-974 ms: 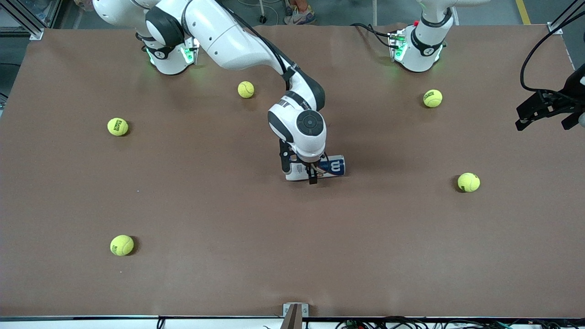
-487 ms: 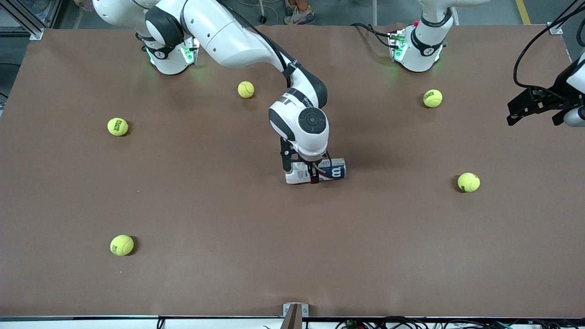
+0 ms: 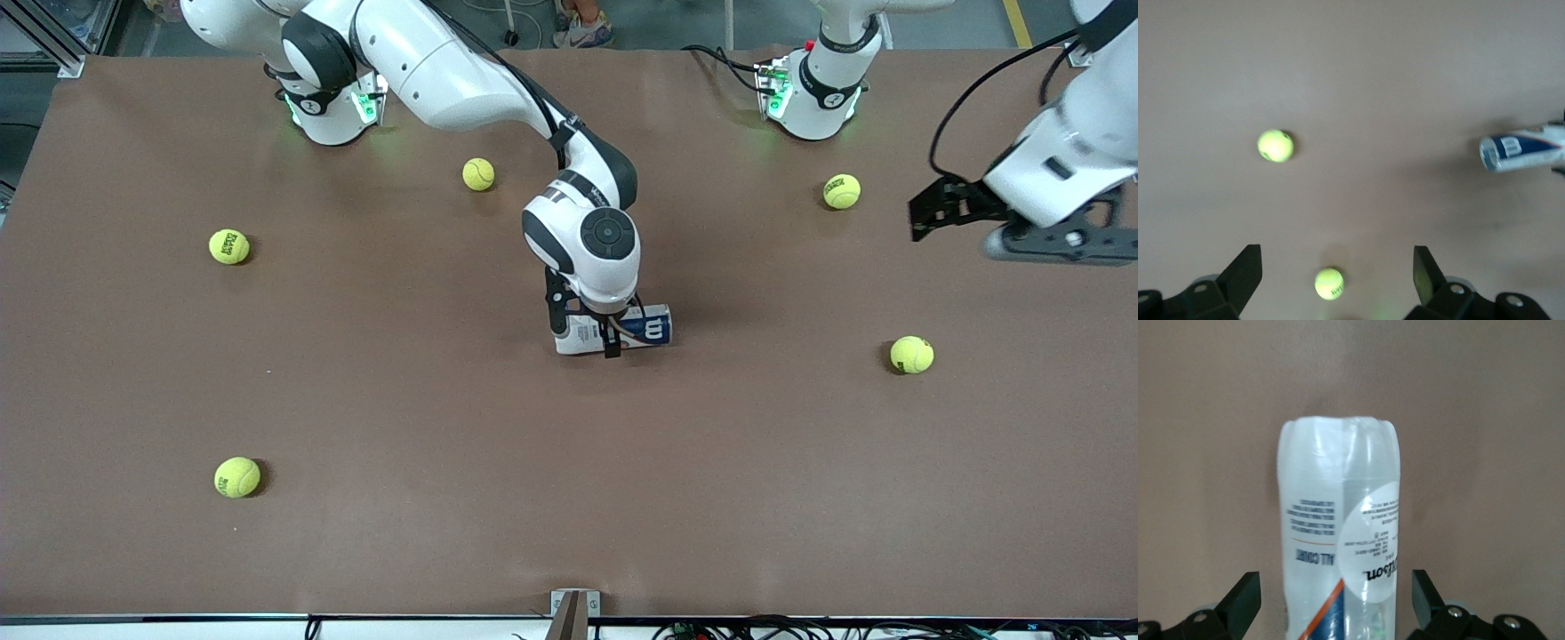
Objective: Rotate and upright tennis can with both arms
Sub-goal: 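Release the can with the right gripper while the left gripper approaches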
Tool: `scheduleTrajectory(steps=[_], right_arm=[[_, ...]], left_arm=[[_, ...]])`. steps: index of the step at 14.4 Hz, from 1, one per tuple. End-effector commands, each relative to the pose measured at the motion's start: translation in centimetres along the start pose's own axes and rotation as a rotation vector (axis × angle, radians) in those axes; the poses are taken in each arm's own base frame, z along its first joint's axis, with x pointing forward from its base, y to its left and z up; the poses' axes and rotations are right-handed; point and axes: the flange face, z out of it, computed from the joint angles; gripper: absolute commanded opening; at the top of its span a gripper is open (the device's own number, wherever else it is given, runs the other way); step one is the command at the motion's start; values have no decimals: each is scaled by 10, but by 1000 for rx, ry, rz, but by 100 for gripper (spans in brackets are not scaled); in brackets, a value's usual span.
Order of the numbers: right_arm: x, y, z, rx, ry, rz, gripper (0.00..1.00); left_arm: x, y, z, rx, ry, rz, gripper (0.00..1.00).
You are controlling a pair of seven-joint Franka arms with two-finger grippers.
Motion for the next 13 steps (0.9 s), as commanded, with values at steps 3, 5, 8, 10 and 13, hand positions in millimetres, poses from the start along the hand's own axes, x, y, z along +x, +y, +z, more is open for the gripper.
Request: scheduleTrajectory(steps=[3,5,8,10,13], right_arm=[[55,-34,-90,-40,-1,-58,100],[105,-55,-136,-65,-10,-153,100],[194,-74,-191,-118,-11,-299,100],[267,-75,-217,-135,-31,-407,100],[383,-66,-244,-141,-62,-582,100]], left_arm=[[19,34,77,-149,-182,27,100],[22,36,106,-256,-226,3,100],[32,27,152,-477,-218,-102,100],[40,31,187,-571,-232,-164,100],[41,38,227,-716,-219,-238,100]])
